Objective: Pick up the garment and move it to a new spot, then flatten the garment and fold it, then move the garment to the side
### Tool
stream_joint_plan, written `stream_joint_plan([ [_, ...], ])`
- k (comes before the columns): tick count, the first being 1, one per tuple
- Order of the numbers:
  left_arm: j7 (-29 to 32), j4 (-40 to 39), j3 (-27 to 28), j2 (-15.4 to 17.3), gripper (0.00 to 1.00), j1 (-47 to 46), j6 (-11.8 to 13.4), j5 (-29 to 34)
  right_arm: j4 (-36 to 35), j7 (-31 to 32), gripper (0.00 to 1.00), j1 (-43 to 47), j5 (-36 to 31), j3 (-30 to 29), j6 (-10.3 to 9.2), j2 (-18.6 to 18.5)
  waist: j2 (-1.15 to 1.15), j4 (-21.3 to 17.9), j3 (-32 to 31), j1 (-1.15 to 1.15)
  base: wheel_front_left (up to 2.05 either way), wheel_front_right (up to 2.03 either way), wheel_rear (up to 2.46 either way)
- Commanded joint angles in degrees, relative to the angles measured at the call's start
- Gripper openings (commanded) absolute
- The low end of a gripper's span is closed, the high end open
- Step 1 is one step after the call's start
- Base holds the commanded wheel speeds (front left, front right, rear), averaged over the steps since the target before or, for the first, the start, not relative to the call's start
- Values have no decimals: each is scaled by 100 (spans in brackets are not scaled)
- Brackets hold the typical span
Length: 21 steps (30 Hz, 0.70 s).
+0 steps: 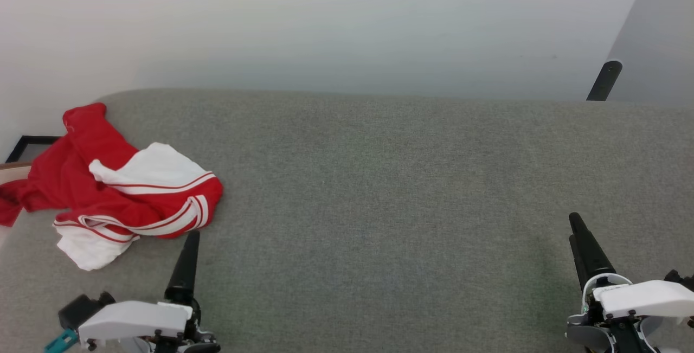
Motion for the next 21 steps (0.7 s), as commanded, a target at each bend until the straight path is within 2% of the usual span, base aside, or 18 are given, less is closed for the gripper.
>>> stream_joint_plan([
  [1,-64,-74,-39,89,100,-198,31,278,-17,-83,100,-225,-246,113,2,-116,0,-1,-3,0,0,0,0],
  [21,-476,-223,-281,318,100,-137,152,2618,377,-513,100,-592,-2443,497,3,-327,0,-12,-5,0,0,0,0],
])
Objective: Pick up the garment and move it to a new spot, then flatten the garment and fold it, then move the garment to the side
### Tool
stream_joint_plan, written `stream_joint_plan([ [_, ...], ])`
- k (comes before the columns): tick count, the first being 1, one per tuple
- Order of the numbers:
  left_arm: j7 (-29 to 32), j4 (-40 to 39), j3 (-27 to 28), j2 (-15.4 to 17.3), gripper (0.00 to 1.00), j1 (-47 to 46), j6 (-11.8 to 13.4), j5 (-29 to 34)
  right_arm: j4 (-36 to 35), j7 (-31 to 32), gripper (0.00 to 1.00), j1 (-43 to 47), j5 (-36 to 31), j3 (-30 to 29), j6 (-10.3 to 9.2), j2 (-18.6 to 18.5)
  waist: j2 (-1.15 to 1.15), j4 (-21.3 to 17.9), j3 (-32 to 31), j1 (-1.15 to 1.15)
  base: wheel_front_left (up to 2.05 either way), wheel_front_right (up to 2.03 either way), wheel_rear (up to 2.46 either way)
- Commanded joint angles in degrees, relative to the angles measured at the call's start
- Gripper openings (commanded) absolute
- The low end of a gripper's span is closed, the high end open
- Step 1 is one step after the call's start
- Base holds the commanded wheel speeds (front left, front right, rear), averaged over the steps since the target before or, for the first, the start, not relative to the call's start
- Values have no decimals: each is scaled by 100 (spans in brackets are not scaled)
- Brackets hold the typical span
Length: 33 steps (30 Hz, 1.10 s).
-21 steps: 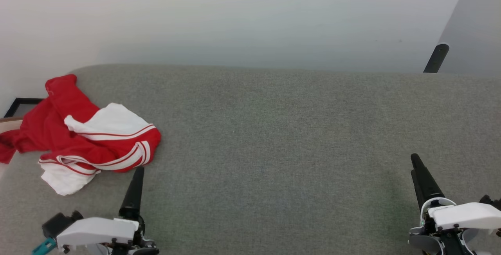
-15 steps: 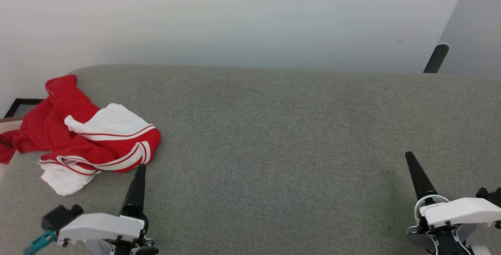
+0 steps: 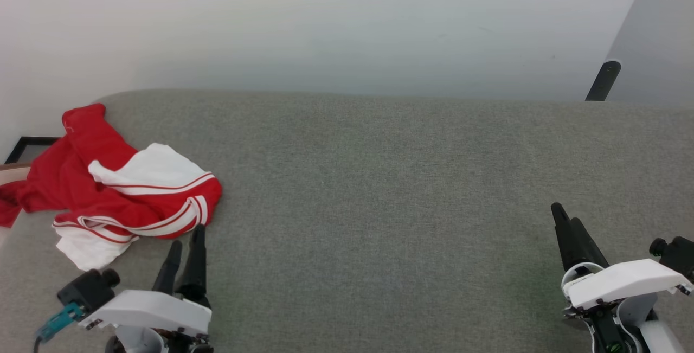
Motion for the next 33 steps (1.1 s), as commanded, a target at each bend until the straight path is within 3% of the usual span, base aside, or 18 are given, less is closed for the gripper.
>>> stream_joint_plan([
  [1,-46,-45,-33,77,100,-82,3,208,-26,-48,100,-182,-188,34,3,-57,0,-1,0,0,0,0,0],
  [19,-370,78,-262,293,100,-197,68,1760,238,-246,100,-382,-2156,-113,4,-11,0,-39,1,0,0,0,0],
  [33,-582,182,-128,307,100,-261,-94,2246,387,-330,100,-467,-3322,-278,4,99,0,-57,-9,0,0,0,0],
])
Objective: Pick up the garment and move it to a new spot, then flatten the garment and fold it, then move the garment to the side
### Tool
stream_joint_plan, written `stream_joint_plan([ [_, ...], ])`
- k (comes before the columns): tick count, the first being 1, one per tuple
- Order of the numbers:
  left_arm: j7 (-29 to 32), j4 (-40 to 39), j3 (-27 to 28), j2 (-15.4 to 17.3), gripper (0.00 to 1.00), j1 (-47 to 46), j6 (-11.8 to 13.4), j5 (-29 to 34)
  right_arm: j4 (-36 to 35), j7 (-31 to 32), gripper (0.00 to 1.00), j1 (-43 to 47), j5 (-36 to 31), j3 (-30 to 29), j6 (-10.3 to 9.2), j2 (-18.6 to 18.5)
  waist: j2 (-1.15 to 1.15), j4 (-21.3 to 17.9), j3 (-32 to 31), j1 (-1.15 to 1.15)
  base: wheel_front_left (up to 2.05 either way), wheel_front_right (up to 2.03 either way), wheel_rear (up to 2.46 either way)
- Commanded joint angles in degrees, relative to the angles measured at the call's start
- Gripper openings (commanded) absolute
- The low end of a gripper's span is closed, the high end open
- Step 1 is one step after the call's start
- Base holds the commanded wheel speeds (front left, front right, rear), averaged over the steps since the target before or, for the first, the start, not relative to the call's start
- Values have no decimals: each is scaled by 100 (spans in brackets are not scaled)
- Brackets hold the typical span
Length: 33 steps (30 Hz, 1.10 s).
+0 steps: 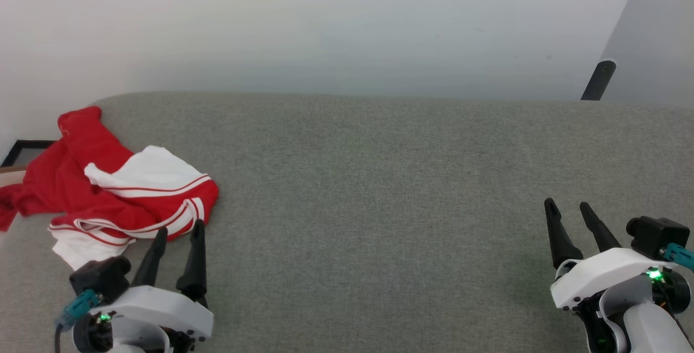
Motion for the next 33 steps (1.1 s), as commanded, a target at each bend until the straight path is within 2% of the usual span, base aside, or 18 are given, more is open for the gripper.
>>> stream_joint_plan([
  [1,-50,-28,12,77,100,-120,-47,158,-7,-46,100,-141,-160,-12,3,0,0,-5,5,0,0,0,0],
  [17,-264,276,-58,167,100,-131,-159,847,164,-291,100,-196,-892,-65,3,49,0,-39,-61,0,0,0,0],
  [33,-445,483,-138,252,100,-154,-185,1314,240,-519,100,-190,-1095,-57,4,-10,0,-72,-72,0,0,0,0],
])
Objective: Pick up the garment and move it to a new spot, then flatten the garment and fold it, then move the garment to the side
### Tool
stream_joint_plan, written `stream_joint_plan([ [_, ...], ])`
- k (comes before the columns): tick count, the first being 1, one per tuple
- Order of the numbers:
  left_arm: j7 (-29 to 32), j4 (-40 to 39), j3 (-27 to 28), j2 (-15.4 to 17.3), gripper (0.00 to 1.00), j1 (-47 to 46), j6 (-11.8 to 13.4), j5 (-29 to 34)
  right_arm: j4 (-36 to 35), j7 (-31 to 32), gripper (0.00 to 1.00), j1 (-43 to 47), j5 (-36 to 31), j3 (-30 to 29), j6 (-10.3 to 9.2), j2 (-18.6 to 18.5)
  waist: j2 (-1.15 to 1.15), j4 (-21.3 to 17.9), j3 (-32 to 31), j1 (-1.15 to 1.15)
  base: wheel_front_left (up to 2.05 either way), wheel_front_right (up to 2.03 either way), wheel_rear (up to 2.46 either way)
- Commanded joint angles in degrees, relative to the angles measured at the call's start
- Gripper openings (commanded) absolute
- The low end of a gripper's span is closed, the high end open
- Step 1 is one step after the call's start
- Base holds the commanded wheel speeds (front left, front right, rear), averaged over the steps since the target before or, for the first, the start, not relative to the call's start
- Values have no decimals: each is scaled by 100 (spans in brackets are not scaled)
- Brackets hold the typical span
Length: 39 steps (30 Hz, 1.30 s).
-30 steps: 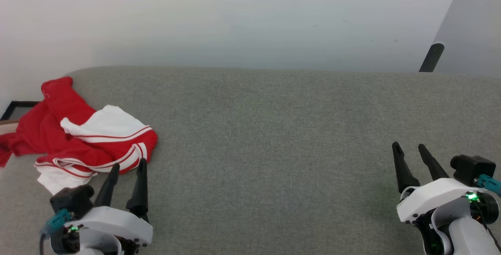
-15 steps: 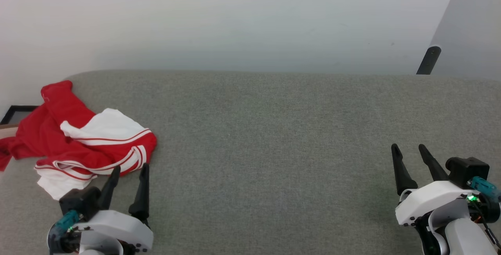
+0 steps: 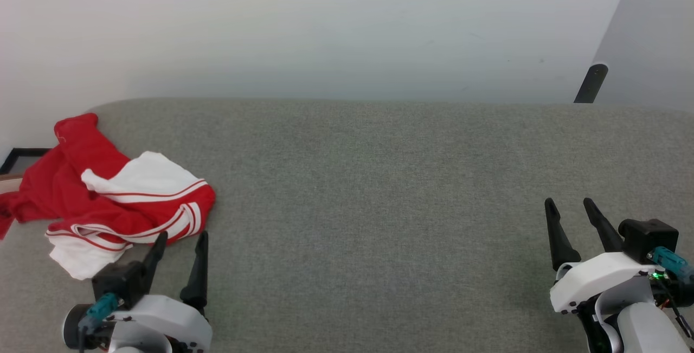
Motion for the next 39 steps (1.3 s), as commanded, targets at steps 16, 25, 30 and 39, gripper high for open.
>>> stream_joint_plan([
  [16,-193,37,-155,162,100,-76,-26,446,116,-240,100,-143,-480,34,4,-33,0,-34,-6,0,0,0,0],
  [25,-197,117,-143,124,100,-104,-26,319,125,-290,100,-109,-318,4,4,8,0,22,-7,0,0,0,0],
  [30,-197,183,-103,84,100,-156,-26,265,55,-311,100,-67,-120,66,4,31,0,203,15,0,0,0,0],
  [39,-197,442,144,-94,100,-217,253,513,-165,-347,100,102,217,752,3,-38,0,1225,11,0,0,0,0],
])
